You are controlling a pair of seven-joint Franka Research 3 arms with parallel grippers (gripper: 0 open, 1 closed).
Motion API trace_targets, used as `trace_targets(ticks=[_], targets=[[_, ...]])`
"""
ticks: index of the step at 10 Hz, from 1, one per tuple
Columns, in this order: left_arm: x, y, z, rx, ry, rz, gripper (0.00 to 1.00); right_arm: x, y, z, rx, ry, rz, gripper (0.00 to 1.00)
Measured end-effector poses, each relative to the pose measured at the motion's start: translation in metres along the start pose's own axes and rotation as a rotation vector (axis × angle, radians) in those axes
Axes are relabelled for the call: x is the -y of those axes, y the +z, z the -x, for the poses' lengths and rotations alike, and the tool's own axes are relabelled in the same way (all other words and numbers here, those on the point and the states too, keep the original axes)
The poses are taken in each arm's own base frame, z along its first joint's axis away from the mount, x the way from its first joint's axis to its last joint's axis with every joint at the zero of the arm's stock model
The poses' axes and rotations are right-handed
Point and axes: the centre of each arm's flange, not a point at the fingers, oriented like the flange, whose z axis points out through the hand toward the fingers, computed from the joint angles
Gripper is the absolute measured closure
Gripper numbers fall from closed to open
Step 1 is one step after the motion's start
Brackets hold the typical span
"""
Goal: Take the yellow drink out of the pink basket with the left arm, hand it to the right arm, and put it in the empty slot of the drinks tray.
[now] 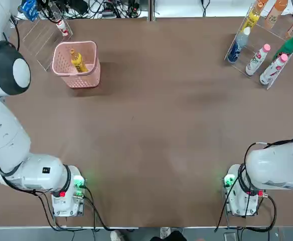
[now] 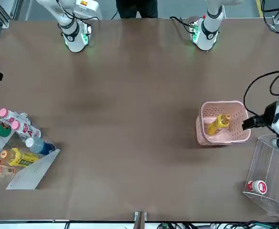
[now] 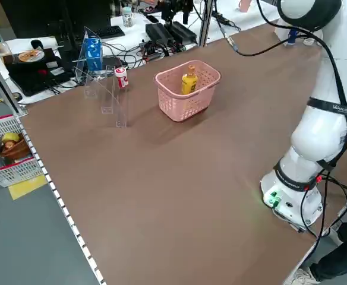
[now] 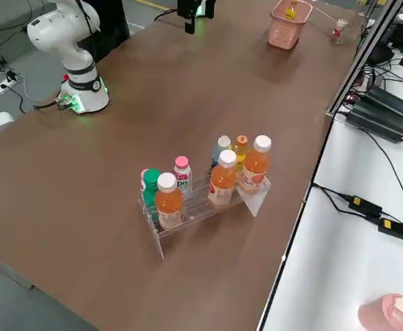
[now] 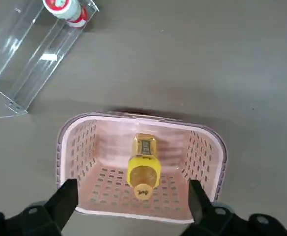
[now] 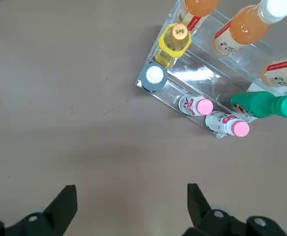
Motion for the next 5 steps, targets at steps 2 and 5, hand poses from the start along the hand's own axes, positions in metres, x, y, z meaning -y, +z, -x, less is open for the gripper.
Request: trace_targets(ticks=[2,5], targets=[[-0.006,0.021,-0.001,-0.008,-0.022,0.005,0.0,0.0,0.0,0.0,0.0,0.0,0.0,0.01],[-0.013,0.044,0.008,-0.029,-0.042,0.016,0.0,0.0,0.0,0.0,0.0,0.0,0.0,0.01]])
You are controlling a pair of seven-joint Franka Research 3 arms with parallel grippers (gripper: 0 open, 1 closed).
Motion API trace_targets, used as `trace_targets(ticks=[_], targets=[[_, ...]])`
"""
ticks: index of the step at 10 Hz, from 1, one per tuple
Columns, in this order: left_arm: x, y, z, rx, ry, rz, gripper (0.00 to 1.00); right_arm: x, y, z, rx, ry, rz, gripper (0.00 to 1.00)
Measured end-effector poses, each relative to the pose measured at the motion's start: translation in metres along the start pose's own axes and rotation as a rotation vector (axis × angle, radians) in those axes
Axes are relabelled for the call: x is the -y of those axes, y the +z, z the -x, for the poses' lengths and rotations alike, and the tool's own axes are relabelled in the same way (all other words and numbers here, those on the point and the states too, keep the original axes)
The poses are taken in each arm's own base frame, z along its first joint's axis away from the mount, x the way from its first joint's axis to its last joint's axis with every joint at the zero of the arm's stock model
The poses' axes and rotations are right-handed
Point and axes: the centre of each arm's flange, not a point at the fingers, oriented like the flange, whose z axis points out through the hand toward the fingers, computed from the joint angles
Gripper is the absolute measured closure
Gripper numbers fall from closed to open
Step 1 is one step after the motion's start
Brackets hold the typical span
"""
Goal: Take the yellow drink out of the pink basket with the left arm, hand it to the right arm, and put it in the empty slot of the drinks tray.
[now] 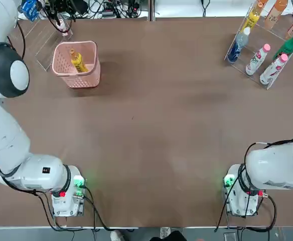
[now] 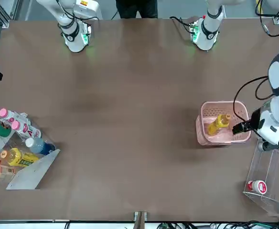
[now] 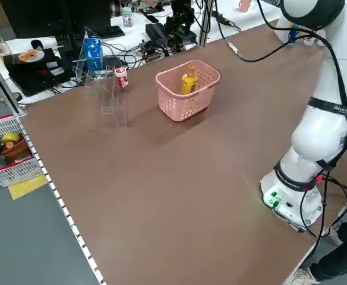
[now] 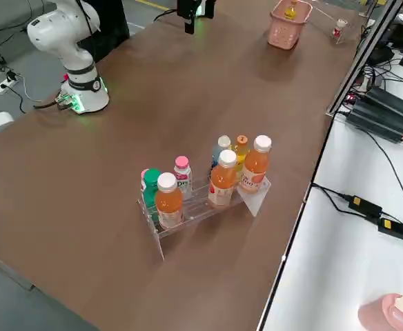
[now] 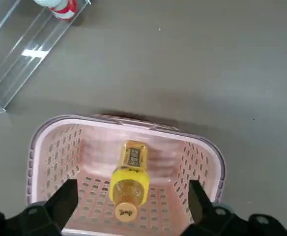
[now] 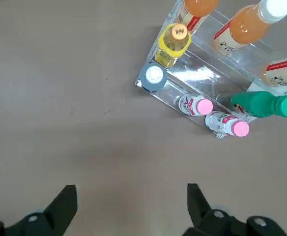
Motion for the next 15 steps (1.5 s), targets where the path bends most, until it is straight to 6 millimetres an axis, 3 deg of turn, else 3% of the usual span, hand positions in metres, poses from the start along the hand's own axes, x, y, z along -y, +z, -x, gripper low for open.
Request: trace_targets(ticks=[15], targets=[[-0.002,0.064,0.035,-0.033,-0.047,0.012,0.01,0.0,0.0,0.0,0.0,0.001,0.0,0.01]])
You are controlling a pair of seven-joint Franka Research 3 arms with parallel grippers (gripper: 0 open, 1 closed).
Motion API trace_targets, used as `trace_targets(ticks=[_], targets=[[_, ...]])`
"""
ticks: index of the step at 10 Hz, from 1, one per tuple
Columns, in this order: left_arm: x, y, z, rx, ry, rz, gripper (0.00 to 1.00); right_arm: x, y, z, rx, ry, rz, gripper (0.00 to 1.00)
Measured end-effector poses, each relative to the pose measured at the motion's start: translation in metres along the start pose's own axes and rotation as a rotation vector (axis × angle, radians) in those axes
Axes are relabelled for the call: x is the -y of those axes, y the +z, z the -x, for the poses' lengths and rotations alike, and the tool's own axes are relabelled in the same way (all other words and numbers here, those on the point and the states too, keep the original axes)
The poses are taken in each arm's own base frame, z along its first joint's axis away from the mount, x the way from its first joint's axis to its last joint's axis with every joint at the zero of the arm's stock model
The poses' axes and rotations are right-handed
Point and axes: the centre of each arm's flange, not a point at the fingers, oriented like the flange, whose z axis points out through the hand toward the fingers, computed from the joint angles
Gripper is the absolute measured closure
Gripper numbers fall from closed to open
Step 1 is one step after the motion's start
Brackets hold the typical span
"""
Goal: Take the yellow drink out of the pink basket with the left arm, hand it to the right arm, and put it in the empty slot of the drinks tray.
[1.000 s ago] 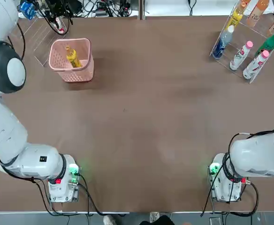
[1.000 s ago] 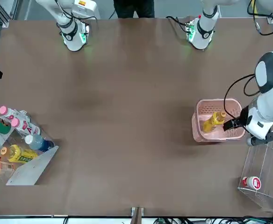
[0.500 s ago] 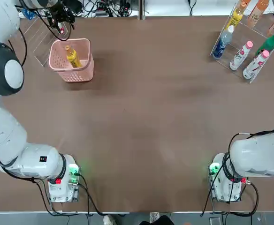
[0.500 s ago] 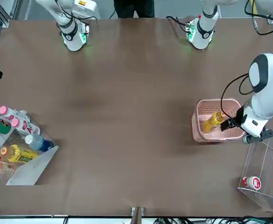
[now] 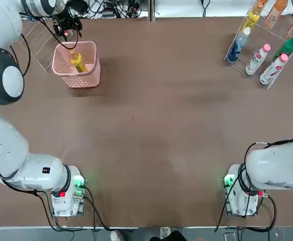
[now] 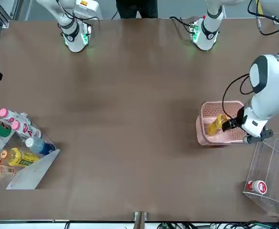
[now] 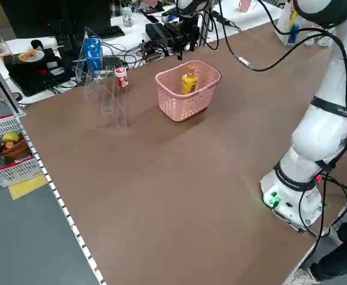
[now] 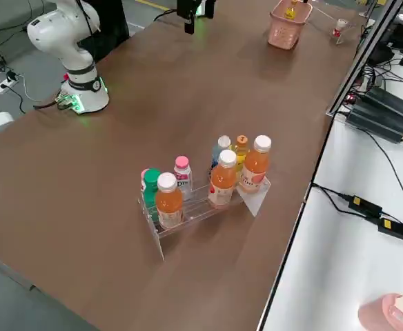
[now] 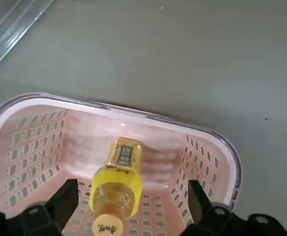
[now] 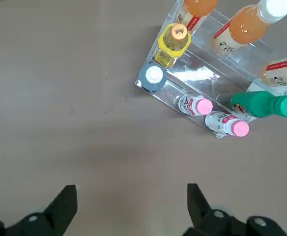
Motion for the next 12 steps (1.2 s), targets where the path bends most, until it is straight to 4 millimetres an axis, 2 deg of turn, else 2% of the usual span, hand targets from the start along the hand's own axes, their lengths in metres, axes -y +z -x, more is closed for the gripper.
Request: trace_targets(ticks=[3,12], targets=[[0.005,0.021,0.014,-0.003,-0.007,-0.001,0.01,0.0,0.0,0.0,0.0,0.0,0.0,0.01],[0.011,0.04,0.029,0.024,-0.014,-0.01,0.06,0.0,0.0,0.0,0.0,-0.001,0.0,0.01]])
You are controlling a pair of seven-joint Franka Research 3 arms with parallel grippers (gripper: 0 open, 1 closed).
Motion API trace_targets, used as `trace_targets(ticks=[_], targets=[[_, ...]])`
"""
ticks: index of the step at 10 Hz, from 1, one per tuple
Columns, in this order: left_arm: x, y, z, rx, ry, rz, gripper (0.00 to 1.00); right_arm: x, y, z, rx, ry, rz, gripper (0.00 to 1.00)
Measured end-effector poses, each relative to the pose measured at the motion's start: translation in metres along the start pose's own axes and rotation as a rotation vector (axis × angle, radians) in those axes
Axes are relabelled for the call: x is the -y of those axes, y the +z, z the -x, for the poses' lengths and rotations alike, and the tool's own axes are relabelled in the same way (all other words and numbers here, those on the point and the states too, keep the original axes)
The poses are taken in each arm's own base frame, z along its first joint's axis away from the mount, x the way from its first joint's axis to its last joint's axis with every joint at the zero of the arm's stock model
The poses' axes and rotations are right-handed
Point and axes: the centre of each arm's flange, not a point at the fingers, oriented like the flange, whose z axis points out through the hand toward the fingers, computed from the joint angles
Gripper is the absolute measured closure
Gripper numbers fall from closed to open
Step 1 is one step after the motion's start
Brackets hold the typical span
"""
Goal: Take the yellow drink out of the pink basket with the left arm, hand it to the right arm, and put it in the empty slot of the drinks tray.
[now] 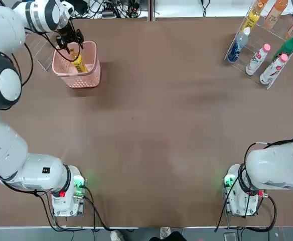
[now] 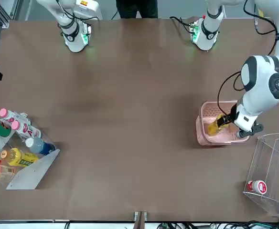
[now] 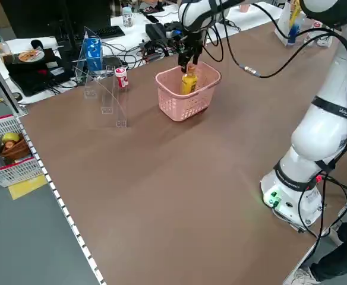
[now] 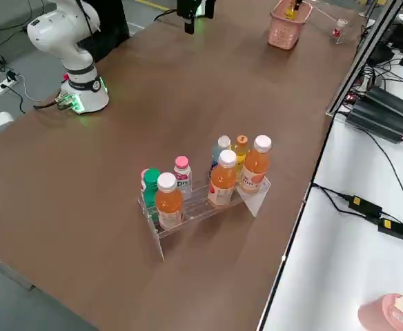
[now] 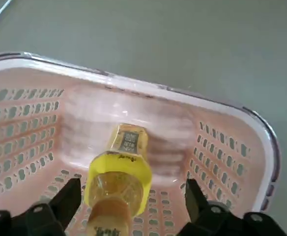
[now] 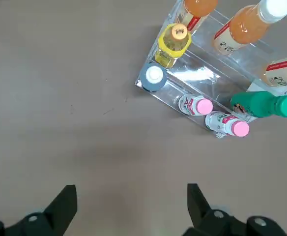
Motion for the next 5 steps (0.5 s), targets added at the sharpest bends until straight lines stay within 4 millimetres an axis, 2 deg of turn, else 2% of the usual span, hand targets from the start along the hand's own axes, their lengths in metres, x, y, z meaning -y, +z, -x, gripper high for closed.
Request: trace_targets(ticks=[5], targets=[[0.0067,-0.0101,0.011,-0.007,-0.006,0.002,0.12,0.0,0.0,0.0,0.0,0.0,0.0,0.01]])
